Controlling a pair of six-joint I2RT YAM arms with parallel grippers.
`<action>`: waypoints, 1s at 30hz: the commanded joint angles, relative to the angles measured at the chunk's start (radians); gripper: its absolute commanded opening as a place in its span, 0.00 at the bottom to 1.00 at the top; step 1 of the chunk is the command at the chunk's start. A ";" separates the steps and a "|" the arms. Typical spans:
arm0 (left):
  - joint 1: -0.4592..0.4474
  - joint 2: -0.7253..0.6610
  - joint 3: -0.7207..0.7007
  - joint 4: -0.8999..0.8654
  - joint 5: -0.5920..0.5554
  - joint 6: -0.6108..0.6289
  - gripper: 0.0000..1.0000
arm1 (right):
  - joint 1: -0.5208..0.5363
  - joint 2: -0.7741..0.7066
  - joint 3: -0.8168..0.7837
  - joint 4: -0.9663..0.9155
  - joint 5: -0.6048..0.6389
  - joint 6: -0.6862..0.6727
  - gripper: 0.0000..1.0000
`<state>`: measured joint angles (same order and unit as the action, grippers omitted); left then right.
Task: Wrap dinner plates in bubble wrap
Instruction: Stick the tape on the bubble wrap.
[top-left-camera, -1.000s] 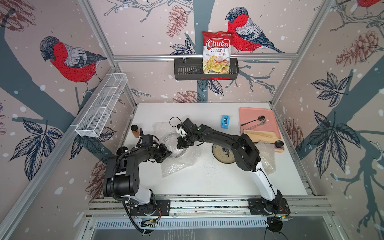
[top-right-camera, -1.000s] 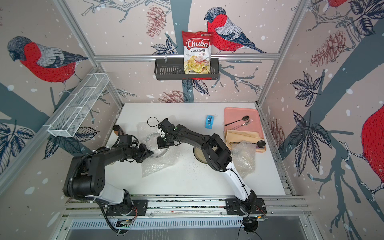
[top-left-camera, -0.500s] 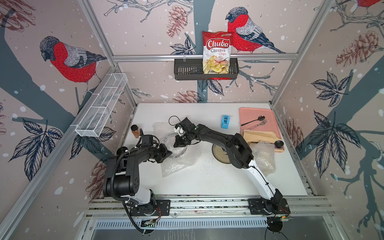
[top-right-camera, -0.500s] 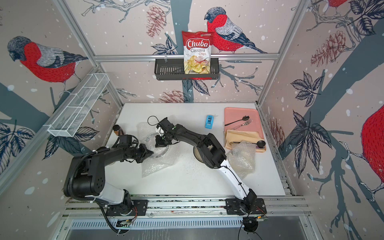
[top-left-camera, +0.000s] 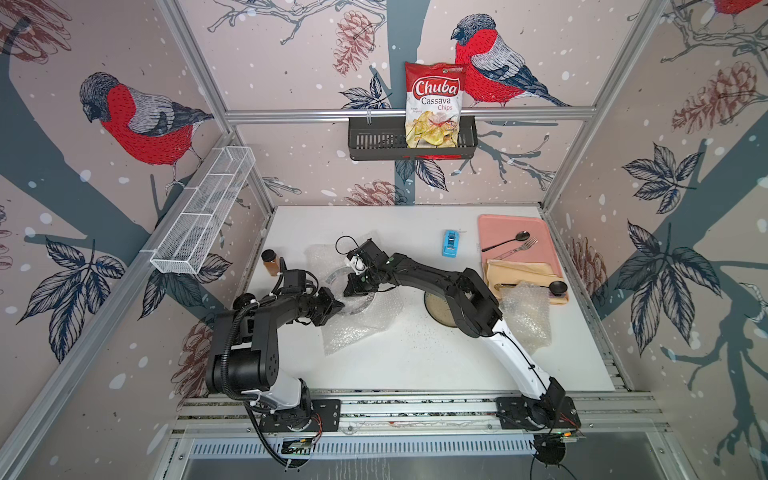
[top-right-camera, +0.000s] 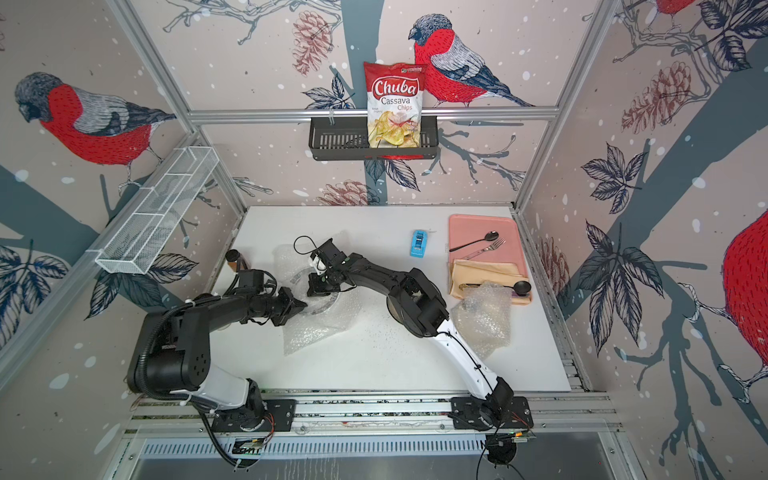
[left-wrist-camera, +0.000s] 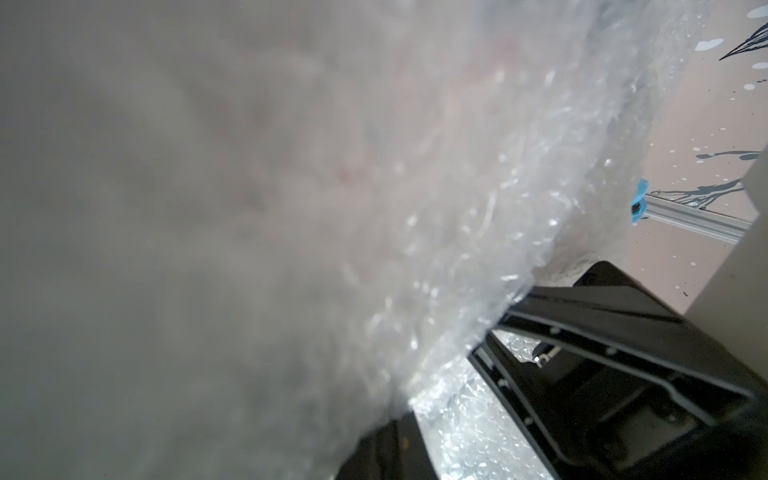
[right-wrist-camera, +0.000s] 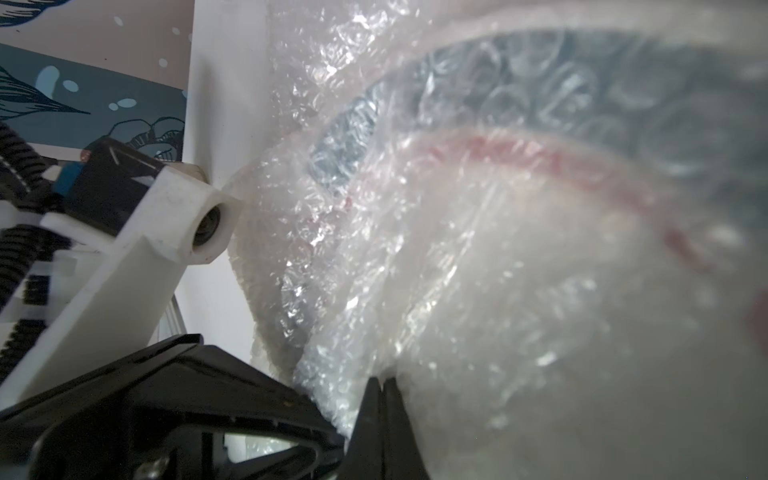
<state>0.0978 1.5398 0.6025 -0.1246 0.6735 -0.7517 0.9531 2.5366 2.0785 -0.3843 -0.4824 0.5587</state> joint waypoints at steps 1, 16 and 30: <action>0.000 0.002 0.000 -0.085 -0.101 0.003 0.02 | 0.022 0.014 -0.032 -0.173 0.250 -0.043 0.02; 0.003 -0.083 0.074 -0.151 -0.072 -0.006 0.09 | 0.002 -0.265 -0.247 0.048 0.096 -0.046 0.08; 0.003 -0.175 0.089 -0.214 -0.062 -0.006 0.13 | -0.016 -0.390 -0.495 0.182 -0.002 -0.007 0.06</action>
<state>0.0978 1.3846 0.6830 -0.3038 0.6125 -0.7593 0.9436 2.1796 1.6165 -0.2657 -0.4507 0.5297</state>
